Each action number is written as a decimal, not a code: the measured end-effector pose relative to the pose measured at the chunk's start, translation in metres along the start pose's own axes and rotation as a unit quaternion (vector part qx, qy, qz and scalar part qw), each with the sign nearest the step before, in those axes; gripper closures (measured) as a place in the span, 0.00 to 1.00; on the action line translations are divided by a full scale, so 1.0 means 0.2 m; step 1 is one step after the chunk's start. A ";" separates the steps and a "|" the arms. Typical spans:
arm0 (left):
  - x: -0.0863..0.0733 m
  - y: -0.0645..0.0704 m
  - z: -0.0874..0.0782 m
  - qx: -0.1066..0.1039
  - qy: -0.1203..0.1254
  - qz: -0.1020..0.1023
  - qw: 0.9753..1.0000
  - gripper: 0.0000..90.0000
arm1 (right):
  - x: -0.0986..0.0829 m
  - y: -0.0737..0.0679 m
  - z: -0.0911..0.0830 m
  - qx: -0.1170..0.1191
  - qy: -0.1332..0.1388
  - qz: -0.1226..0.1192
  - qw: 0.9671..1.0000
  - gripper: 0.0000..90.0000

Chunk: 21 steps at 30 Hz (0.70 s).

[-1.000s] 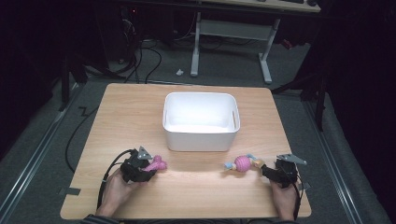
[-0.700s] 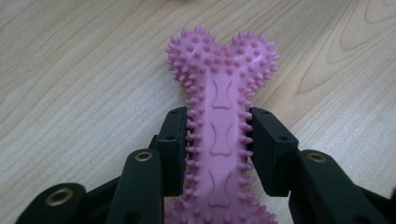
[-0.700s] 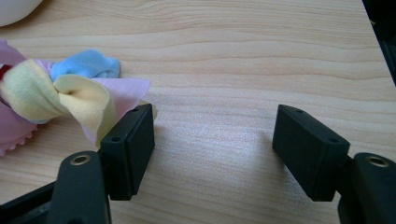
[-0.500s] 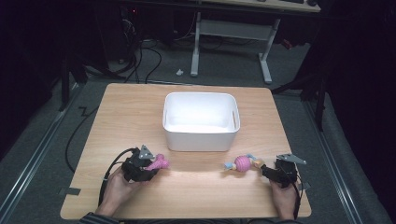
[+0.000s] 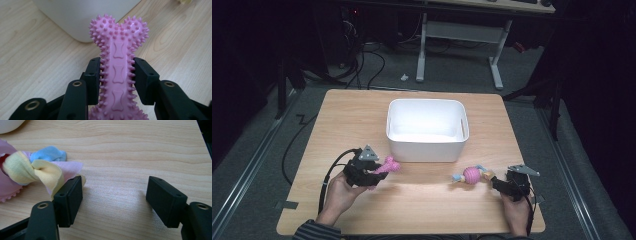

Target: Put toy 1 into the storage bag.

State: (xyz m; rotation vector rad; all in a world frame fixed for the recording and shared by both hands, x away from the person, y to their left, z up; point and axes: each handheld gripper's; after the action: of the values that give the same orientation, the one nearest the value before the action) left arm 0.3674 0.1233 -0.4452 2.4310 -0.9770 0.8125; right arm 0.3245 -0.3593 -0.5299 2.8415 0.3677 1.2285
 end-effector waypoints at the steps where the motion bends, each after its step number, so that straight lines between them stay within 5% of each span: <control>1: 0.01 0.00 -0.01 -0.001 0.004 0.000 1.000 0.66 | 0.00 0.00 0.00 0.000 0.000 0.000 1.000 0.33; 12: 0.10 0.00 -0.12 -0.033 0.030 -0.009 0.999 0.66 | 0.00 0.00 0.00 0.002 -0.002 -0.001 1.000 0.32; 21: 0.19 0.02 -0.18 -0.042 0.040 0.003 0.998 0.66 | 0.00 0.00 0.00 0.002 -0.002 -0.003 1.000 0.32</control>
State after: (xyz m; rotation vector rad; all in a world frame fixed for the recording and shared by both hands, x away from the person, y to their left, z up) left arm 0.3730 0.1214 -0.3922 2.3073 -0.9698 0.8463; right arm 0.3242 -0.3591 -0.5296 2.8433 0.3790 1.2208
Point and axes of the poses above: each handheld gripper's, and its own axes: z roughly forward along the jaws, x roughly out of its top, y roughly to its right, and after that the axes turned 8 degrees about -z, right-handed
